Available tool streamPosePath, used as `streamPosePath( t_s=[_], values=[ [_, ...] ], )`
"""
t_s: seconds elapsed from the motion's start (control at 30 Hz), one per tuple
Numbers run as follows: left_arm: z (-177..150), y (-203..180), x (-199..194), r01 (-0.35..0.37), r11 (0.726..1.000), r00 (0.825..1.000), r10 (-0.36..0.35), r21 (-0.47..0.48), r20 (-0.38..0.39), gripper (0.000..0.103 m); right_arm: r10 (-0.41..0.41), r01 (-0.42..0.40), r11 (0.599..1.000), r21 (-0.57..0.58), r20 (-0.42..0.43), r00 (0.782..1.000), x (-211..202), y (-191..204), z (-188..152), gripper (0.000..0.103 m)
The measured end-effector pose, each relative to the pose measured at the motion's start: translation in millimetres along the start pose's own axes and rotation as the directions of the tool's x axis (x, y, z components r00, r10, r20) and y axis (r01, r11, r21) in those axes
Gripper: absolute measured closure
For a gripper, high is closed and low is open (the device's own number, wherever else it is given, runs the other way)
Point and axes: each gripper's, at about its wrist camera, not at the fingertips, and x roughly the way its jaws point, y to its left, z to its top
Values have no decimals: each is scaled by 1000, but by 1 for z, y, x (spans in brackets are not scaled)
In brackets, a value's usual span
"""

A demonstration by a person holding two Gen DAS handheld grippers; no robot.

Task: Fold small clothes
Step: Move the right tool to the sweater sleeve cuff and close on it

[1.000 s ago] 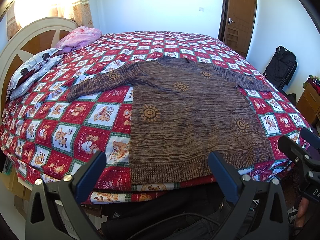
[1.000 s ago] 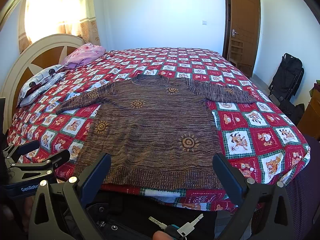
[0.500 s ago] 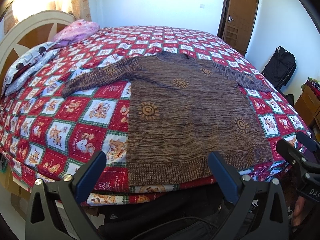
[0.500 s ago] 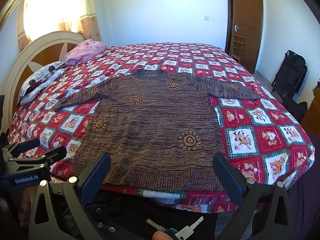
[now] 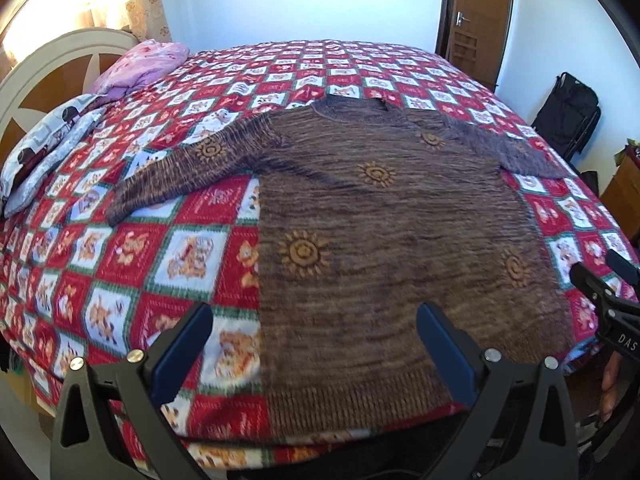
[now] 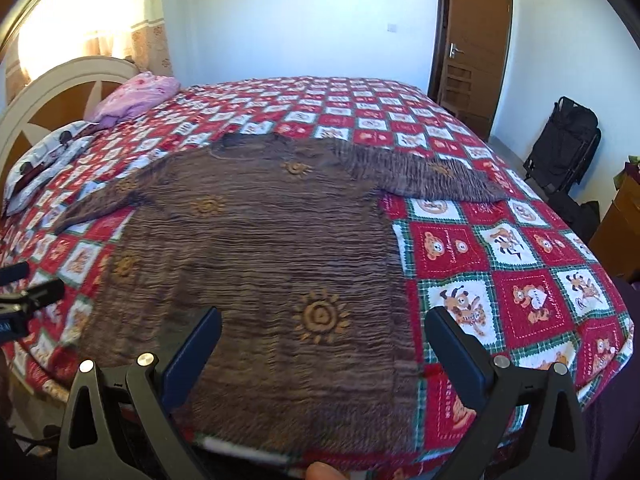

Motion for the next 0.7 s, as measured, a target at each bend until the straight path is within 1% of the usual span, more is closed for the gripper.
streamPosePath(
  t_s=[0.13,0.23,0.3,0.4,0.57,0.7],
  values=[
    [12,1,18,-31,999,999,31,9,-11,0,0,0,1000,-2,-10,1000,22,-11,5,1],
    [23,-2,32,-51,999,999,51,15,-4,0,26,-25,1000,12,-18,1000,37,-21,10,1],
    [31,-5,40,-60,998,998,60,26,11,0,42,-42,999,32,-15,999,46,-31,14,1],
    [45,-10,51,-84,996,996,82,44,40,0,44,-43,998,52,-18,999,59,-42,19,1],
    [66,-18,71,-101,993,993,97,64,65,0,37,-34,995,89,-24,999,80,-68,31,1],
    [83,-25,91,-127,988,988,119,84,95,0,15,-12,992,125,-24,1000,100,-92,44,1]
  ],
)
